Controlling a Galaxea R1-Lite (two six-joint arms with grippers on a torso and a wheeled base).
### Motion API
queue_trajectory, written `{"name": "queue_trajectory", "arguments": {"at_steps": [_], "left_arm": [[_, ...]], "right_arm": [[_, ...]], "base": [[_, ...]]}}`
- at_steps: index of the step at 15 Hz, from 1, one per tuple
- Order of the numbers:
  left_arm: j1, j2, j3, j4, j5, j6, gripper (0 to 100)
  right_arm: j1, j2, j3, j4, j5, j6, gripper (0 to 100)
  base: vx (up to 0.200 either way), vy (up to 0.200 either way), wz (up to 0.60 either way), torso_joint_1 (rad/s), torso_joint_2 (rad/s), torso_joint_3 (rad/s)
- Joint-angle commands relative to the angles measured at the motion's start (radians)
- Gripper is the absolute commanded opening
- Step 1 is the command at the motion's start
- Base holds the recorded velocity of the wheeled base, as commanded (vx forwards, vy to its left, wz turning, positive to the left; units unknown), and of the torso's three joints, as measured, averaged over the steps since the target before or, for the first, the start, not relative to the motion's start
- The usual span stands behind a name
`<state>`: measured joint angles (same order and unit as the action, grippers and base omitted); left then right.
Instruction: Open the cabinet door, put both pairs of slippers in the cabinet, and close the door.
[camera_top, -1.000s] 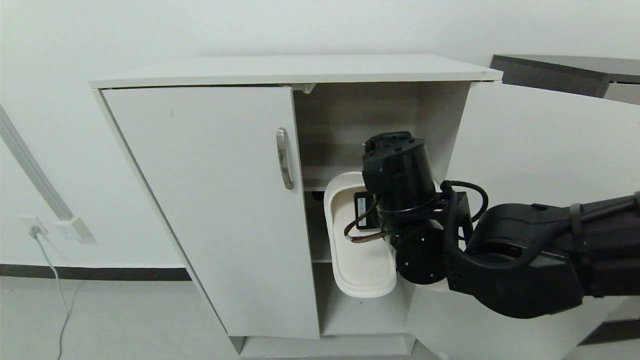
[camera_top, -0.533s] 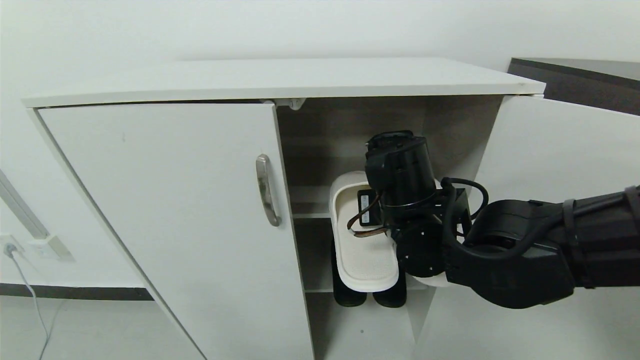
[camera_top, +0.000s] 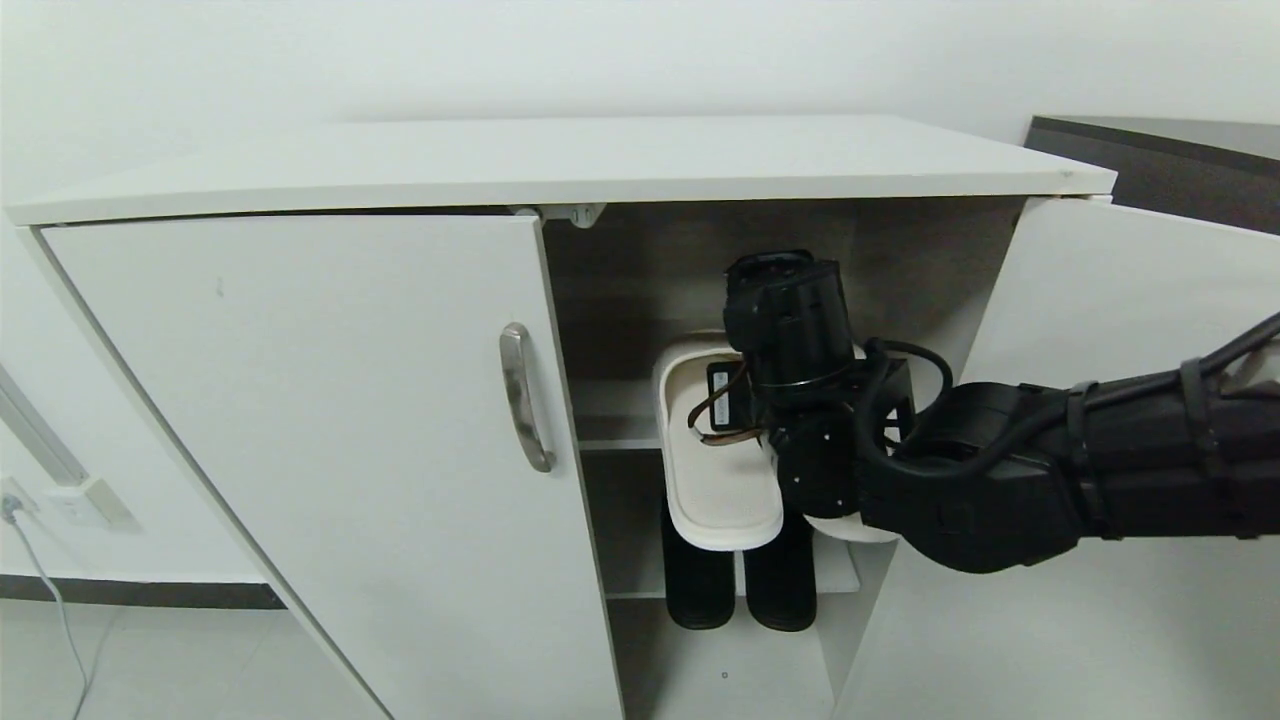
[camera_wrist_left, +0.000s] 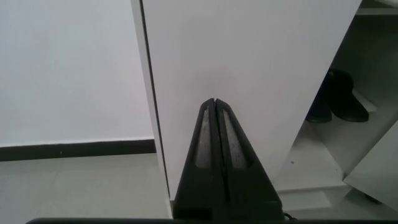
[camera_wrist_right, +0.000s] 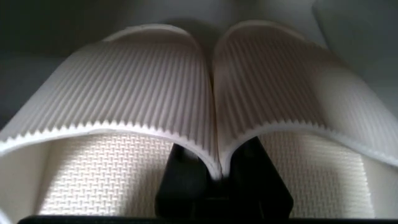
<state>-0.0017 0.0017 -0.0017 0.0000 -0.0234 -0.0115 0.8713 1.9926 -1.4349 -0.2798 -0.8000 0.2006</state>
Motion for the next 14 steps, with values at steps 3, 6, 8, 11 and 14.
{"name": "queue_trajectory", "arguments": {"at_steps": [3,6,8,11,14], "left_arm": [[0.0,0.0,0.0,0.0,0.0,-0.002,0],[0.0,0.0,0.0,0.0,0.0,-0.002,0],[0.0,0.0,0.0,0.0,0.0,-0.002,0],[0.0,0.0,0.0,0.0,0.0,-0.002,0],[0.0,0.001,0.0,0.0,0.0,-0.002,0]], "right_arm": [[-0.038,0.072,-0.127,0.062,0.015,0.0,0],[-0.067,0.121,-0.205,0.1,0.028,0.0,0],[-0.08,0.144,-0.248,0.103,0.028,0.0,0],[-0.095,0.155,-0.295,0.134,0.053,0.0,0],[-0.106,0.175,-0.349,0.163,0.058,0.0,0]], "base": [[0.0,0.0,0.0,0.0,0.0,0.0],[0.0,0.0,0.0,0.0,0.0,0.0],[0.0,0.0,0.0,0.0,0.0,0.0],[0.0,0.0,0.0,0.0,0.0,0.0],[0.0,0.0,0.0,0.0,0.0,0.0]]}}
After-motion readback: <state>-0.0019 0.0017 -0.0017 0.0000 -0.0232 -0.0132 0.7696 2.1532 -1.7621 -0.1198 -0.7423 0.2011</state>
